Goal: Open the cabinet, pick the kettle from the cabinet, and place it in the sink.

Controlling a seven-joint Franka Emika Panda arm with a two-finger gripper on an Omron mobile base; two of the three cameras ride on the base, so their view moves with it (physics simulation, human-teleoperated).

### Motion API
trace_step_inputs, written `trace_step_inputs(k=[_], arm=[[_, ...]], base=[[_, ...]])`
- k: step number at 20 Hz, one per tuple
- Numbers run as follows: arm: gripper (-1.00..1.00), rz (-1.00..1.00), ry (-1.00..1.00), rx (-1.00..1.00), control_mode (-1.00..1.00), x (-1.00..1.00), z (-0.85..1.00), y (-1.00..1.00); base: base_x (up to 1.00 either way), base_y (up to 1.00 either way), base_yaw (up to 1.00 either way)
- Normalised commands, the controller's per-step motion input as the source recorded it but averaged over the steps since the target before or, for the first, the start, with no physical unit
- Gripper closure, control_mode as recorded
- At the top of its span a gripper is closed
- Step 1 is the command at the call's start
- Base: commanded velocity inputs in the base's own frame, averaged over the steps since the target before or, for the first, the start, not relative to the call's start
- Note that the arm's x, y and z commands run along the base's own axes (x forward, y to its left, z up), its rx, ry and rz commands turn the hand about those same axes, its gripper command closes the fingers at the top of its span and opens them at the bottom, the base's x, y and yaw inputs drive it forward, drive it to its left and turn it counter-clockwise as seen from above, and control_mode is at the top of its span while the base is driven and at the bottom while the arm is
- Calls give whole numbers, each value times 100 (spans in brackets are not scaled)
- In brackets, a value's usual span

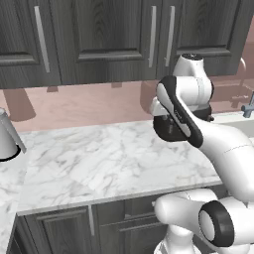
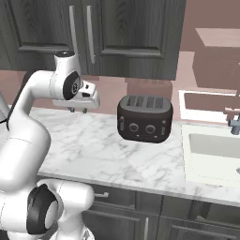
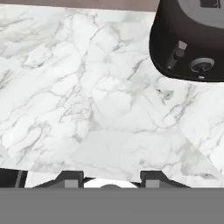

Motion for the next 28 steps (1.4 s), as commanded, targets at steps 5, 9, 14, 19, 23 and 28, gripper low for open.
trace_step_inputs(k=[5, 9, 14, 19, 23, 28], arm=[[-100, 2, -8, 0, -100, -11, 0, 0], [-100, 2, -23, 0, -100, -24, 6, 1], [-100, 0, -10, 0, -100, -23, 18, 4], [-100, 0, 0, -1, -100, -18, 30, 15], [-100, -2, 0, 0, -100, -15, 32, 18], [-100, -1, -4, 0, -100, -13, 32, 18]], base=[[0, 0, 0], [0, 0, 0], [0, 0, 0], [0, 0, 0], [0, 0, 0], [0, 0, 0]])
